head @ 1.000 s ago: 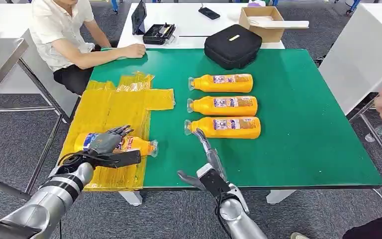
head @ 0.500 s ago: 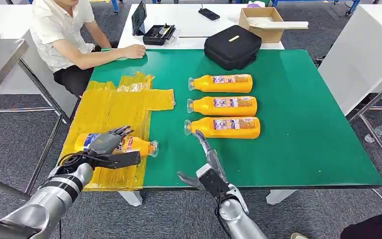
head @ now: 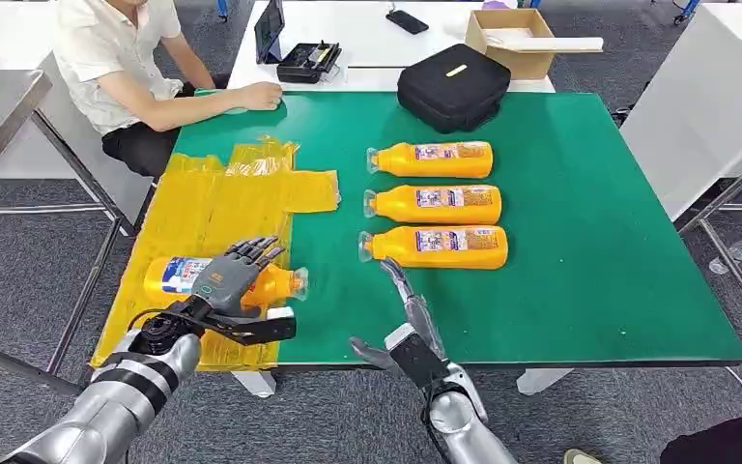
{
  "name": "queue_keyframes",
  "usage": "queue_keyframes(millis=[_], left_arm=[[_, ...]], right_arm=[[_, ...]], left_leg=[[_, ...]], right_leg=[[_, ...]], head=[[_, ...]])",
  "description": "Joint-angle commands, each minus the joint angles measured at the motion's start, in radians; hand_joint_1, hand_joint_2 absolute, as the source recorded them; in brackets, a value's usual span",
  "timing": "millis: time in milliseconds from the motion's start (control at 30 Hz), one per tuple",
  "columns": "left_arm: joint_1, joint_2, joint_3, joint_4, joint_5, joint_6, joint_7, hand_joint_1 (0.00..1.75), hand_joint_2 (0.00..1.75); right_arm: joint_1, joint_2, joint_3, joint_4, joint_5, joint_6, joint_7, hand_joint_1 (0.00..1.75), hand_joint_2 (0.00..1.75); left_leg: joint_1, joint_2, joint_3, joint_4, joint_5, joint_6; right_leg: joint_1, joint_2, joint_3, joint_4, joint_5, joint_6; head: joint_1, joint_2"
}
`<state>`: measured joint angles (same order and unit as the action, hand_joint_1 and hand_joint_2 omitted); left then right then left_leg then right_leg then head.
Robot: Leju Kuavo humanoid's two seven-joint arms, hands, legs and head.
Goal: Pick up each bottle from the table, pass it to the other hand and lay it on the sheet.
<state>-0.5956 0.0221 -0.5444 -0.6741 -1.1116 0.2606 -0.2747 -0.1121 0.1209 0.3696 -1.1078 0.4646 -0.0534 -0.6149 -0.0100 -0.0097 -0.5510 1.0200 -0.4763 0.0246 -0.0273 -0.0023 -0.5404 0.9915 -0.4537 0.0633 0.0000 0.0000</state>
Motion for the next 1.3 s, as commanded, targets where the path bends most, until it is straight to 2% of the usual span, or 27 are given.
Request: queue_keyframes(millis=[33,467,567,700,833,900,967,1000,1100,1167,1300], left_arm=[[-0.009,0.003,-0.053,-0.042,-0.006,0.000,0.006,0.00,1.75],[0.004,-0.010,-0.062,-0.066,-0.029,0.059,-0.002,0.00,1.75],[0.035,-0.015,-0.057,-0.148,0.007,0.052,-0.035,0.00,1.75],[0.124,-0.022,-0.062,-0.330,0.112,-0.029,-0.087,0.00,1.75],[0.206,-0.032,-0.080,-0.480,0.199,-0.035,-0.122,0.00,1.75],[0.280,-0.079,-0.037,-0.588,0.374,-0.026,-0.227,0.00,1.75],[0.348,-0.116,-0.042,-0.698,0.471,-0.037,-0.249,0.00,1.75],[0.373,-0.138,-0.042,-0.730,0.504,-0.013,-0.265,0.00,1.75],[0.399,-0.162,-0.074,-0.764,0.537,0.015,-0.276,0.00,1.75],[0.409,-0.157,-0.090,-0.782,0.625,-0.046,-0.289,0.00,1.75],[0.415,-0.155,-0.091,-0.788,0.632,-0.050,-0.291,0.00,1.75]], right_arm=[[-0.012,-0.003,-0.024,0.007,0.002,0.001,0.004,0.00,1.75],[-0.013,0.004,-0.022,0.010,0.009,0.003,0.007,0.00,1.75],[-0.004,0.005,-0.029,-0.002,0.011,-0.006,0.008,0.00,1.75],[0.004,-0.007,-0.042,-0.042,0.027,-0.032,0.008,0.00,1.75],[0.008,-0.012,-0.057,-0.085,0.043,-0.053,0.003,0.00,1.75],[0.013,-0.014,-0.047,-0.126,0.217,-0.304,-0.027,0.00,1.75],[0.018,-0.026,-0.044,-0.184,0.288,-0.430,-0.004,0.00,1.75],[0.010,-0.036,-0.041,-0.191,0.377,-0.519,0.024,0.00,1.75],[-0.016,-0.071,-0.040,-0.183,0.493,-0.585,0.083,0.00,1.75],[-0.019,-0.084,-0.039,-0.180,0.477,-0.562,0.086,0.00,1.75],[-0.018,-0.087,-0.039,-0.178,0.475,-0.557,0.086,0.00,1.75]], left_leg=[[0.002,0.001,-0.002,0.001,0.000,-0.002],[0.003,0.001,-0.004,0.001,0.000,-0.002],[0.002,0.000,-0.004,0.001,0.000,-0.002],[0.002,0.000,-0.005,0.000,0.000,-0.002],[0.001,0.001,-0.005,0.001,0.000,-0.001],[0.002,0.000,-0.006,0.001,0.000,-0.001],[0.002,0.001,-0.007,0.002,-0.001,-0.001],[0.001,0.001,-0.007,0.001,-0.001,-0.001],[0.001,-0.001,-0.007,0.001,-0.001,-0.001],[0.001,0.002,-0.006,0.001,0.000,-0.001],[0.001,0.000,-0.007,0.000,0.000,-0.001]], right_leg=[[0.002,0.000,-0.002,0.000,0.001,-0.003],[0.003,0.000,-0.004,-0.001,0.001,-0.003],[0.002,-0.001,-0.004,0.000,0.000,-0.003],[0.002,-0.001,-0.004,0.000,0.000,-0.003],[0.001,0.000,-0.005,0.000,0.000,-0.002],[0.002,0.000,-0.005,0.000,0.000,-0.003],[0.002,0.000,-0.006,0.000,0.000,-0.003],[0.001,0.000,-0.007,0.000,0.000,-0.002],[0.001,-0.001,-0.006,-0.001,0.000,-0.002],[0.001,0.001,-0.006,-0.001,0.001,-0.002],[0.001,-0.001,-0.006,-0.001,0.001,-0.003]], head=[[0.000,0.000],[0.000,0.000],[0.000,0.000],[0.000,0.000],[0.000,0.000],[0.000,0.000],[0.000,0.000],[0.000,0.000],[0.000,0.000],[0.000,0.000],[0.000,0.000]])
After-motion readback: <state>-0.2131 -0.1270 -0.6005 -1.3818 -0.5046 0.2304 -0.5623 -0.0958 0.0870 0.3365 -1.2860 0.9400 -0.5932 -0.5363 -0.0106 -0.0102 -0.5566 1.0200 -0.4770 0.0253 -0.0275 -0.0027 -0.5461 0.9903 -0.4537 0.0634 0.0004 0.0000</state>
